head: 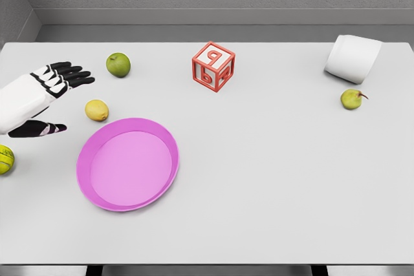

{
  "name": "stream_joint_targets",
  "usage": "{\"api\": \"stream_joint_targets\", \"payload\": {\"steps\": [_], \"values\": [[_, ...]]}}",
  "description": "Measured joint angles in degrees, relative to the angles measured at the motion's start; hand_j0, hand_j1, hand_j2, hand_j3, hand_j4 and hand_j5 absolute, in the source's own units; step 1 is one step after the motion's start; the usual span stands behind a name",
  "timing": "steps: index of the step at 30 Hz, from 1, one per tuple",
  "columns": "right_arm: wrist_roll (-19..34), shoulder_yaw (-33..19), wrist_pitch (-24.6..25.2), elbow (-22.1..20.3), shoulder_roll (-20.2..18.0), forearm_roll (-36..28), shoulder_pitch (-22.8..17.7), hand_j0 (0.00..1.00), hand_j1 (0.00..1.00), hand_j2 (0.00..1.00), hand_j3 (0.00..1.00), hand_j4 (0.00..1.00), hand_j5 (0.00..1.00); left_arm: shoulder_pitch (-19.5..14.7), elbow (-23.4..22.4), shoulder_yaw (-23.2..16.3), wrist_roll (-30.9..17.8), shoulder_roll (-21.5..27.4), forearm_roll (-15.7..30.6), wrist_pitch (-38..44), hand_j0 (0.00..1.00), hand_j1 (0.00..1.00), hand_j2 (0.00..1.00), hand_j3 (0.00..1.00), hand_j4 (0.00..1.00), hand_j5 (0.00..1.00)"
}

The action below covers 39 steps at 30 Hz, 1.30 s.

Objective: Put the lemon on the plate with left arm

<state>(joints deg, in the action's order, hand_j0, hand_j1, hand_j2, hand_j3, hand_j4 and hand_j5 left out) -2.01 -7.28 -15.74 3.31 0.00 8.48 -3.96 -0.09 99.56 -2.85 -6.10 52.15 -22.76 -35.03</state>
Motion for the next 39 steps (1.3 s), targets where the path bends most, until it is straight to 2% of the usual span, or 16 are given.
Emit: {"api": "stream_joint_targets", "payload": {"steps": [10, 16, 20, 23, 24, 26, 27, 30, 32, 35, 37, 39], "values": [[-0.02, 0.08, 0.01, 0.09, 0.0, 0.23, 0.0, 1.0, 1.0, 1.0, 1.0, 1.0, 1.0, -0.79, -0.5, 0.09, 0.0, 0.0, -0.51, 0.0, 1.0, 1.0, 1.0, 1.0, 1.0, 1.0], [0.0, 0.06, 0.01, 0.12, 0.0, 0.24, 0.0, 1.0, 1.0, 1.0, 1.0, 1.0, 1.0, -2.99, -1.66, 0.06, 0.0, 1.85, -5.52, 0.0, 1.0, 1.0, 1.0, 1.0, 1.0, 1.0], [0.0, 0.06, 0.01, 0.13, 0.0, 0.24, 0.0, 1.0, 1.0, 1.0, 1.0, 1.0, 1.0, -3.16, -1.86, -0.72, 0.02, 4.57, -6.88, 0.0, 1.0, 1.0, 1.0, 1.0, 1.0, 1.0], [0.0, 0.07, 0.01, 0.13, 0.0, 0.23, 0.0, 1.0, 1.0, 1.0, 1.0, 1.0, 1.0, -4.92, -1.57, -1.63, -0.2, 6.25, -7.08, 0.01, 1.0, 1.0, 1.0, 1.0, 1.0, 1.0], [-0.01, 0.08, 0.0, 0.12, 0.0, 0.23, 0.0, 1.0, 1.0, 1.0, 1.0, 1.0, 1.0, -6.94, -1.52, -2.35, -0.7, 6.4, -6.98, 0.01, 1.0, 1.0, 1.0, 1.0, 1.0, 1.0], [-0.01, 0.07, 0.0, 0.13, 0.0, 0.22, 0.0, 1.0, 1.0, 1.0, 1.0, 1.0, 1.0, -10.37, -1.46, -3.53, -3.58, 5.9, -6.67, 0.01, 1.0, 1.0, 1.0, 1.0, 1.0, 1.0], [-0.01, 0.08, 0.01, 0.12, 0.0, 0.22, 0.0, 1.0, 1.0, 1.0, 1.0, 1.0, 1.0, -12.59, -1.44, -3.83, -6.7, 5.3, -6.63, -0.01, 1.0, 1.0, 1.0, 1.0, 1.0, 1.0], [-0.01, 0.08, 0.01, 0.13, 0.0, 0.22, 0.0, 1.0, 1.0, 1.0, 1.0, 1.0, 1.0, -14.59, -1.47, -4.12, -18.2, 3.99, -4.2, -0.03, 1.0, 1.0, 1.0, 1.0, 1.0, 1.0], [-0.01, 0.07, 0.0, 0.12, 0.0, 0.23, 0.0, 1.0, 1.0, 1.0, 1.0, 1.0, 1.0, -17.66, -1.69, -4.18, -23.42, 2.35, -2.73, -0.05, 1.0, 1.0, 1.0, 1.0, 1.0, 1.0], [-0.01, 0.07, 0.01, 0.13, 0.0, 0.22, 0.0, 1.0, 1.0, 1.0, 1.0, 1.0, 1.0, -22.67, -3.65, -4.02, -26.89, -5.47, -2.04, -0.05, 1.0, 1.0, 1.0, 1.0, 1.0, 1.0], [0.0, 0.06, 0.01, 0.12, 0.0, 0.22, 0.0, 1.0, 1.0, 1.0, 1.0, 1.0, 1.0, -23.03, -5.75, -3.64, -27.89, -9.56, -1.76, -0.1, 1.0, 1.0, 1.0, 1.0, 1.0, 1.0], [0.0, 0.05, 0.01, 0.12, 0.0, 0.23, 0.0, 1.0, 1.0, 1.0, 1.0, 1.0, 1.0, -22.76, -6.93, -3.26, -28.4, -11.34, -1.35, -0.13, 1.0, 1.0, 1.0, 1.0, 1.0, 1.0]]}}
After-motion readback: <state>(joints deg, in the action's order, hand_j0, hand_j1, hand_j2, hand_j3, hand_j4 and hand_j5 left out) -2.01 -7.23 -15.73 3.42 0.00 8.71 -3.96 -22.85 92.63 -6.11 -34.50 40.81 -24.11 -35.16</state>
